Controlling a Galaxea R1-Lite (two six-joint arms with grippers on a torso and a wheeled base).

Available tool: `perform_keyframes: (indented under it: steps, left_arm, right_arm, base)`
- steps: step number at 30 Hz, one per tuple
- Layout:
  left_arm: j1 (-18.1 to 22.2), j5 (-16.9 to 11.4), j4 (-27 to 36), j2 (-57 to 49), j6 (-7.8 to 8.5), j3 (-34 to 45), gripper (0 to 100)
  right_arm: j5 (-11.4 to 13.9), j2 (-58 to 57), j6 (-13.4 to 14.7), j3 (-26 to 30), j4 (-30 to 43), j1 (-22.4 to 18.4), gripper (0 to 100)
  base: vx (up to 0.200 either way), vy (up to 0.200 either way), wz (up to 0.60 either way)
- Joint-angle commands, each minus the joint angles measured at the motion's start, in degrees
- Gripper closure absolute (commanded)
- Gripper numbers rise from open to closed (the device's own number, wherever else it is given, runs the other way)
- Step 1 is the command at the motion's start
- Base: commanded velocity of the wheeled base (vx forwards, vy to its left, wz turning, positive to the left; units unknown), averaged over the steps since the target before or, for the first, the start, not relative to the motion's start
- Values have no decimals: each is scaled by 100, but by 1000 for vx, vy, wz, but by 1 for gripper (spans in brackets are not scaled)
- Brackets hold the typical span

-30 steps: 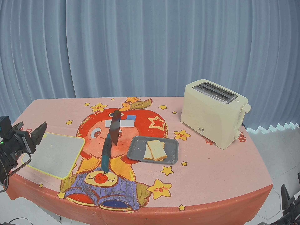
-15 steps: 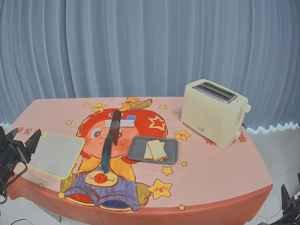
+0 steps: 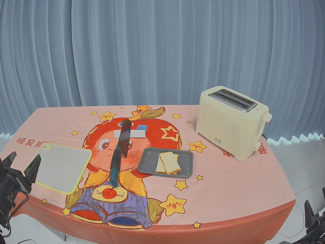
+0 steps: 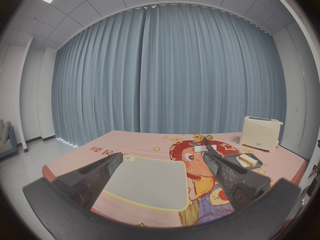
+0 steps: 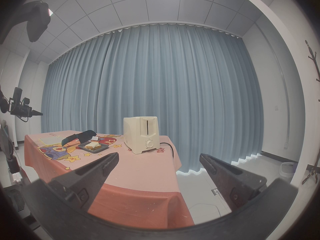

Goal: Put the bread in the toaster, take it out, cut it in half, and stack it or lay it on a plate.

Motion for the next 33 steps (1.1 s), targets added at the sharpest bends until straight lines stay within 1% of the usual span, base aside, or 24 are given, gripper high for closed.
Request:
perform_keyframes:
  steps: [1, 14, 15, 16, 17, 19, 20, 21, 24, 29, 33]
  left_arm:
    - [-5, 2, 6, -411, -3, 261, 0]
    - [-14, 2, 32, -1150, -12, 964, 0]
    - [-14, -7, 191, -1281, -12, 964, 0]
    - [-14, -7, 191, -1281, -12, 964, 0]
    - [-22, -7, 498, -1475, -12, 946, 0]
    - [-31, -7, 832, -1782, -12, 964, 0]
    - [-40, -7, 885, -1835, -12, 964, 0]
    - [-40, -7, 1157, -2169, -12, 964, 0]
    - [-40, -16, 1650, -2626, -12, 894, 0]
    - [-49, -24, 2133, -3048, -12, 902, 0]
    - [-49, -24, 2318, -3224, -12, 929, 0]
  right_arm:
    - [2, -93, -1, 101, -4, 2, 0]
    - [2, -93, -1, 101, -4, 2, 0]
    - [2, -93, -1, 101, -4, 2, 0]
    - [2, -93, -1, 101, -4, 2, 0]
    - [2, -93, -1, 101, -4, 2, 0]
    - [2, -93, -1, 101, -4, 2, 0]
    - [2, -93, -1, 101, -4, 2, 0]
    - [2, -93, 8, 101, -4, 2, 0]
    - [2, -93, -1, 101, -4, 2, 0]
    - [2, -93, 8, 101, -4, 2, 0]
    - [2, -93, -1, 101, -4, 2, 0]
  base:
    - [0, 0, 0]
    - [0, 0, 0]
    - [0, 0, 0]
    - [0, 0, 0]
    - [0, 0, 0]
    - [0, 0, 0]
    - [0, 0, 0]
    - [0, 0, 0]
    - [0, 0, 0]
    - [0, 0, 0]
    - [0, 0, 0]
